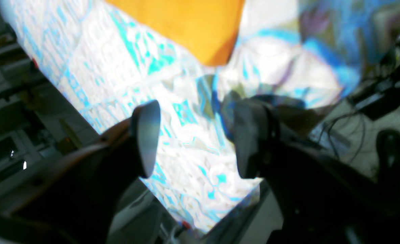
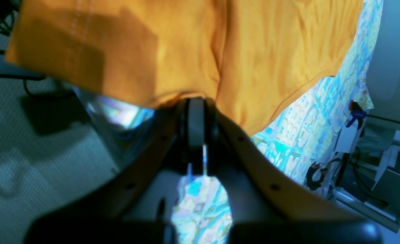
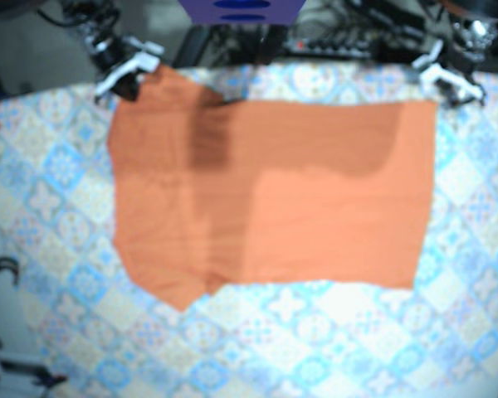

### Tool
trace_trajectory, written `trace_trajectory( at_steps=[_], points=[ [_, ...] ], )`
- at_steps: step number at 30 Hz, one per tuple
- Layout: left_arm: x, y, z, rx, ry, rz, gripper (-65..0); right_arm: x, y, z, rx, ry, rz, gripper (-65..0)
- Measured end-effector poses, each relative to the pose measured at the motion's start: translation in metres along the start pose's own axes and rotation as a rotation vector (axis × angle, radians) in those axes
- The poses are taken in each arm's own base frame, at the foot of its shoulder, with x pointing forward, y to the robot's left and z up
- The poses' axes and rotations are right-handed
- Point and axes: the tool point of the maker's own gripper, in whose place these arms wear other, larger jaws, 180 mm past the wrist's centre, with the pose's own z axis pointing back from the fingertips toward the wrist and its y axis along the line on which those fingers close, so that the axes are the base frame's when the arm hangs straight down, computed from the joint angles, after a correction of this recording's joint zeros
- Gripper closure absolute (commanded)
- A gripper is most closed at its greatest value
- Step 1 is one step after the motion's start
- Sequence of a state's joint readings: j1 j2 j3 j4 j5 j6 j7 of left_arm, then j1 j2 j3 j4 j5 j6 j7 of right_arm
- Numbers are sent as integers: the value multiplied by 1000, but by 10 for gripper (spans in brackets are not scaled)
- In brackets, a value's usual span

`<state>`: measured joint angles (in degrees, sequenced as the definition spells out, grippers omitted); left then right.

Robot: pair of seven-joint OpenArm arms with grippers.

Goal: Fold the T-shirt properly
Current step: 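Grasp the shirt's collar-side edge with both grippers at its two corners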

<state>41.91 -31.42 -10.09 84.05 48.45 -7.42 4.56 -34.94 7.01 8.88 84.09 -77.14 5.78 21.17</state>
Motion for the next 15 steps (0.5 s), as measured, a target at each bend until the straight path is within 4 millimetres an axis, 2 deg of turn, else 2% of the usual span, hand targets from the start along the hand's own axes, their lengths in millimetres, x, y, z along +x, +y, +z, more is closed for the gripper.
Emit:
trace_trajectory(
  at_steps=[15],
  points=[
    [22, 14, -17, 32, -47, -1, -344, 0, 2, 1, 3, 1, -1, 0]
  ],
)
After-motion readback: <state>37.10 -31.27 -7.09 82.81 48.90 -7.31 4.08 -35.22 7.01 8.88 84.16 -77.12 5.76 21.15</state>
